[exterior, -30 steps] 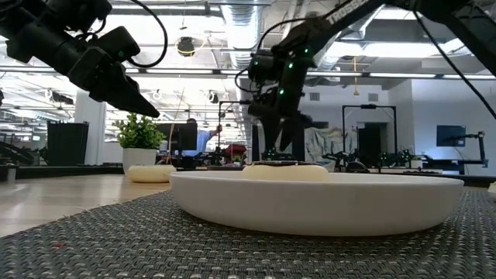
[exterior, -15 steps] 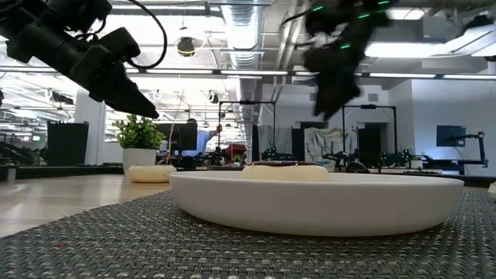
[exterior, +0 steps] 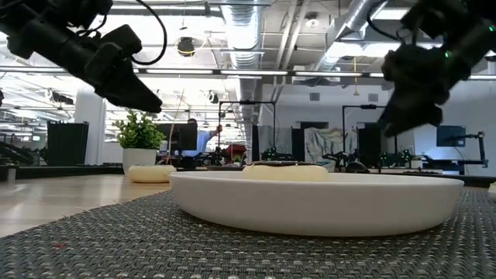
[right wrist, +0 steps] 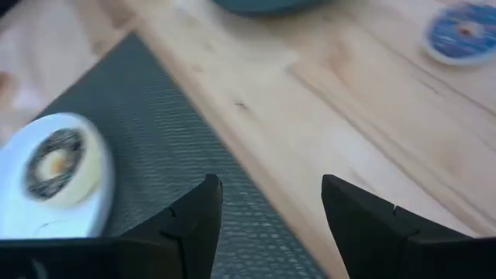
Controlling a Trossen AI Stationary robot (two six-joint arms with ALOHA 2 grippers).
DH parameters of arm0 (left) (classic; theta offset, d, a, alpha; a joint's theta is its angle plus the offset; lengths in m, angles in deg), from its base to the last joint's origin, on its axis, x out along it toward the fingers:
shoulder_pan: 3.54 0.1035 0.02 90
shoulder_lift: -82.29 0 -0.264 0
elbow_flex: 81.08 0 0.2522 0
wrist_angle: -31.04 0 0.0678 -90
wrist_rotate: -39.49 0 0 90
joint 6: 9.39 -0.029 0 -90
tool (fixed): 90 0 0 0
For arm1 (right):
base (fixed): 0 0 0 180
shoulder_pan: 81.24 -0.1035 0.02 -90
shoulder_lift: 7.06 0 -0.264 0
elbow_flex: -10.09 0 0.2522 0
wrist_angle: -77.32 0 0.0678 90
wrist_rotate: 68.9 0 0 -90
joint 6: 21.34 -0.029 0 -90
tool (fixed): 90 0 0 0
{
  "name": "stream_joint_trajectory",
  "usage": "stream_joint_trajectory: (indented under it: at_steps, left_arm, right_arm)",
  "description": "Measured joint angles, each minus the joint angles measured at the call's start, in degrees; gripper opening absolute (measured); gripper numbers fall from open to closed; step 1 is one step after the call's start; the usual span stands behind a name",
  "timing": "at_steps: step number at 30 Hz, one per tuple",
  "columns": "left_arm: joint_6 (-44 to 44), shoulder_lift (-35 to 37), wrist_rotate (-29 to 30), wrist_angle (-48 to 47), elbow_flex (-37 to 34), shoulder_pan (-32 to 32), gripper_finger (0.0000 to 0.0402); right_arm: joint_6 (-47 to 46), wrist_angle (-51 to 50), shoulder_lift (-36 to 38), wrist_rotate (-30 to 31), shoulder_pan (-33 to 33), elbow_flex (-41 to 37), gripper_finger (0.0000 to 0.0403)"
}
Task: Pick & Place donuts
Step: Put the large blue donut on the white plate
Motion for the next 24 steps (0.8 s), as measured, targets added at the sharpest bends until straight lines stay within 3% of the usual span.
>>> stream_joint_trajectory:
  at_steps: [5, 10, 14, 24]
  left_arm:
    - [3.6, 0.0, 5.9, -4.7, 3.1, 0.0, 0.0325]
    - [9.8, 0.0, 10.4, -17.6, 7.7, 2.0, 0.0325]
    - [15.5, 0.0, 8.8, -24.0, 9.9, 6.1, 0.0325]
    - [17.1, -8.2, 0.0, -23.9, 10.0, 15.0, 0.0325]
  right_arm:
    - [-1.7, 0.4, -0.8, 5.5, -0.4, -3.0, 0.021]
    - [-1.7, 0.9, -3.7, 5.9, -0.4, -3.5, 0.021]
    - [-1.1, 2.9, -6.5, 5.9, -0.4, -3.5, 0.021]
    - [-0.8, 6.3, -13.4, 5.6, -0.4, -3.5, 0.021]
